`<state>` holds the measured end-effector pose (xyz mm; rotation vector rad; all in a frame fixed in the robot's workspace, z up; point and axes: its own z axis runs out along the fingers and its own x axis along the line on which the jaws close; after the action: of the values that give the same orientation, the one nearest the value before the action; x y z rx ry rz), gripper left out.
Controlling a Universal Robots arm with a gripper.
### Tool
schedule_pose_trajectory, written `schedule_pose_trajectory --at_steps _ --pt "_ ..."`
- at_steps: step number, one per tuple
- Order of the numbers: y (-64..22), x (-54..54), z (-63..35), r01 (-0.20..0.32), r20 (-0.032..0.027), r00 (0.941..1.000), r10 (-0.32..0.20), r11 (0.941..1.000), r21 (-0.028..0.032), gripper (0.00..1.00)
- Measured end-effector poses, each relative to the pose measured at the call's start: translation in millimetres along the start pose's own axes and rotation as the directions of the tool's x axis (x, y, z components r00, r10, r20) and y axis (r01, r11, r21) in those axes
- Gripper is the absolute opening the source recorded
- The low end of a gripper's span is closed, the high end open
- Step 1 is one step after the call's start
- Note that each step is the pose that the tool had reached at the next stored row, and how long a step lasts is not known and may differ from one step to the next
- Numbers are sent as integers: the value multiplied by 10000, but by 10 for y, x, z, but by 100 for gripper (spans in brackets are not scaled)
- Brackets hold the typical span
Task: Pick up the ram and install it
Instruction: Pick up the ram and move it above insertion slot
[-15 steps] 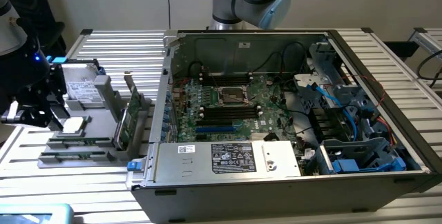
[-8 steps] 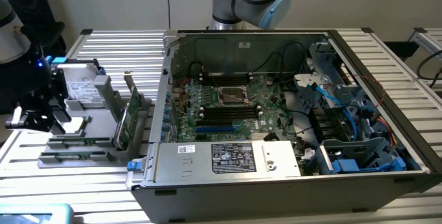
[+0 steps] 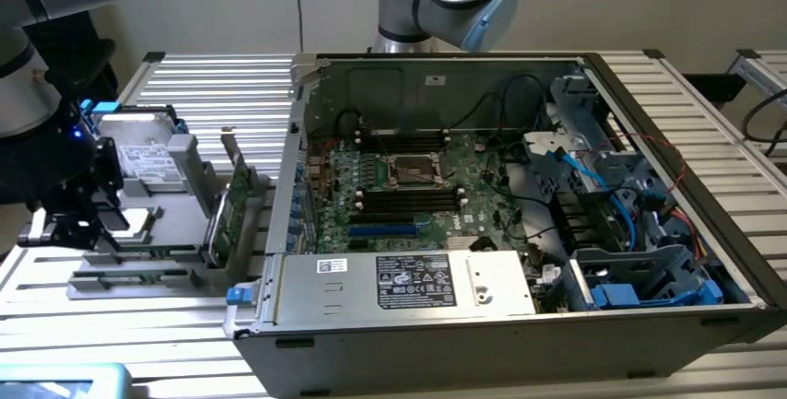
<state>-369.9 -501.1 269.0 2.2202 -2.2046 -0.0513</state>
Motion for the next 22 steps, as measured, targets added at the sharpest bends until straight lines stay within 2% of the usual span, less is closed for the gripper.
schedule_pose_trajectory --at_steps 6,11,14,18,22 --pt "-17 15 101 131 -6 9999 -131 9999 -4 36" --pt "-19 76 150 153 2 9999 -153 9999 -77 36" --pt "-26 91 205 178 1 9998 -178 9998 -80 36" --pt "-94 93 276 190 2 9998 -190 9998 -80 36" --pt "-105 94 348 193 0 9998 -193 9998 -81 36"
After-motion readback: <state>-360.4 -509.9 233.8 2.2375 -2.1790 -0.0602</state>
